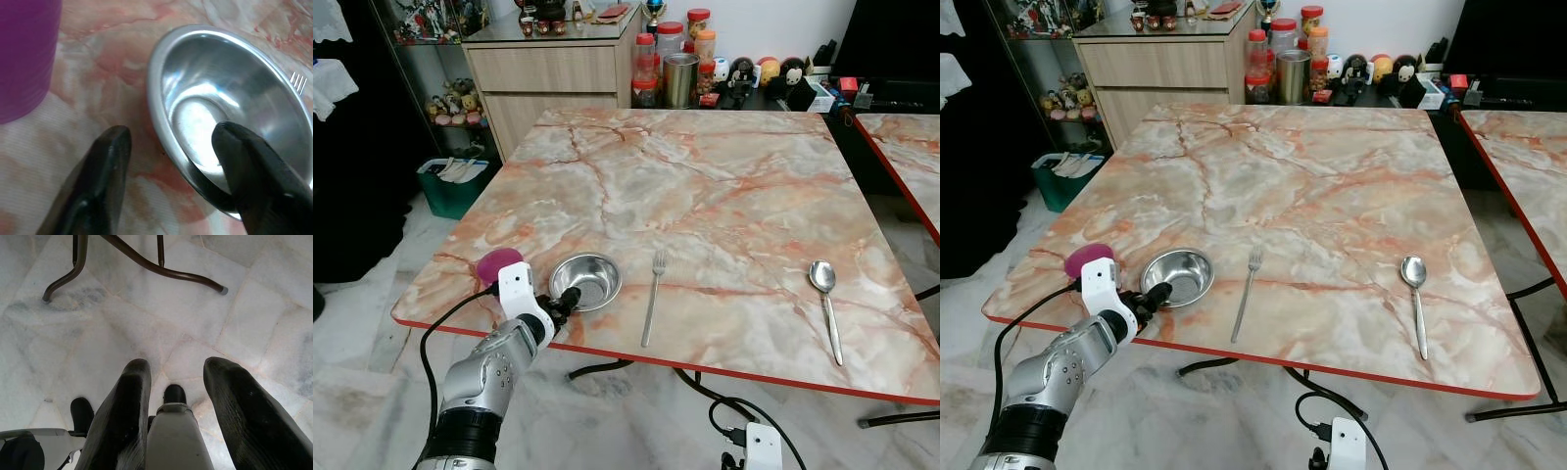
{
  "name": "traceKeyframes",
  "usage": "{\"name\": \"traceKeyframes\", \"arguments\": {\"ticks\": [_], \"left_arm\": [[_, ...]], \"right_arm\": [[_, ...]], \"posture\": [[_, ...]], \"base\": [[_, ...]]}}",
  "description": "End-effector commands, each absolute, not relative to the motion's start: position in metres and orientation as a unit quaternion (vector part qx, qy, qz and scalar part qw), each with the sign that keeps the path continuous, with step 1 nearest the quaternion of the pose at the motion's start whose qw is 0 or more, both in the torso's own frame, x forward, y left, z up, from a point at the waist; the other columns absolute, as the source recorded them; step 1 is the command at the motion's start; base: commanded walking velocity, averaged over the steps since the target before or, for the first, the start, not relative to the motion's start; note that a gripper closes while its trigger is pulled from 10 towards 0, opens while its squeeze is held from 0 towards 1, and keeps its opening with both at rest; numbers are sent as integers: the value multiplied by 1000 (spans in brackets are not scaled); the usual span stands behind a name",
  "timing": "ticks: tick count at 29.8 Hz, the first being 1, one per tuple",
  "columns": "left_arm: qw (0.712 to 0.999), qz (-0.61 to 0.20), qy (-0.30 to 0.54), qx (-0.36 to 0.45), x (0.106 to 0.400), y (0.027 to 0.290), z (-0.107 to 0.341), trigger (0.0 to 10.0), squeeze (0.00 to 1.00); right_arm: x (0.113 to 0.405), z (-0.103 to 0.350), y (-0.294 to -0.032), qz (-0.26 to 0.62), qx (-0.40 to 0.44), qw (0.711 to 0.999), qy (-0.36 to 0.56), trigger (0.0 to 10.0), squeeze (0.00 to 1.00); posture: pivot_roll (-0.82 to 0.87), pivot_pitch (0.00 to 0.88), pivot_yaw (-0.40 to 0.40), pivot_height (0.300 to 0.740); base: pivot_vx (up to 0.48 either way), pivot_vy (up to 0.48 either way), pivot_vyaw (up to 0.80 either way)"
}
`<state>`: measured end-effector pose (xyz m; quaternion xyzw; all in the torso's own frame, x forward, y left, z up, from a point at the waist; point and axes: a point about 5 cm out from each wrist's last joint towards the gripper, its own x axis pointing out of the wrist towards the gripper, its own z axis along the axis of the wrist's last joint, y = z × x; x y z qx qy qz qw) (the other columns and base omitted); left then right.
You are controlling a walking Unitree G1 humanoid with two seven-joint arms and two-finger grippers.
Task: Setting the table
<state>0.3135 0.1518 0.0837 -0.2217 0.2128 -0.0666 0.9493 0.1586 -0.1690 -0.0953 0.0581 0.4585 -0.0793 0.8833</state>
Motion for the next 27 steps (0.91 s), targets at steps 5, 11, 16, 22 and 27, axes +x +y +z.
{"name": "traceKeyframes", "arguments": {"ticks": [5, 11, 16, 22, 27], "left_arm": [[950, -55, 209, -225, 317, 154, 86, 353, 0], [950, -53, 208, -226, 317, 154, 86, 0, 0], [950, -50, 208, -228, 317, 155, 85, 0, 0], [949, -45, 208, -235, 318, 156, 86, 0, 0], [948, -42, 207, -239, 318, 156, 86, 0, 0]], "right_arm": [[159, -95, -168, -82, 60, 885, 454, 10000, 0], [159, -95, -169, -82, 60, 885, 455, 10000, 0], [159, -95, -169, -82, 59, 885, 455, 10000, 0], [159, -95, -169, -81, 59, 885, 456, 10000, 0], [160, -95, -169, -81, 58, 885, 454, 10000, 0]], "posture": [[85, 0, 64, 736], [86, 0, 64, 736], [86, 0, 63, 736], [86, 0, 62, 736], [87, 0, 61, 736]], "base": [[0, 0, 0], [0, 0, 0], [0, 0, 0], [0, 0, 0], [0, 0, 0]]}}
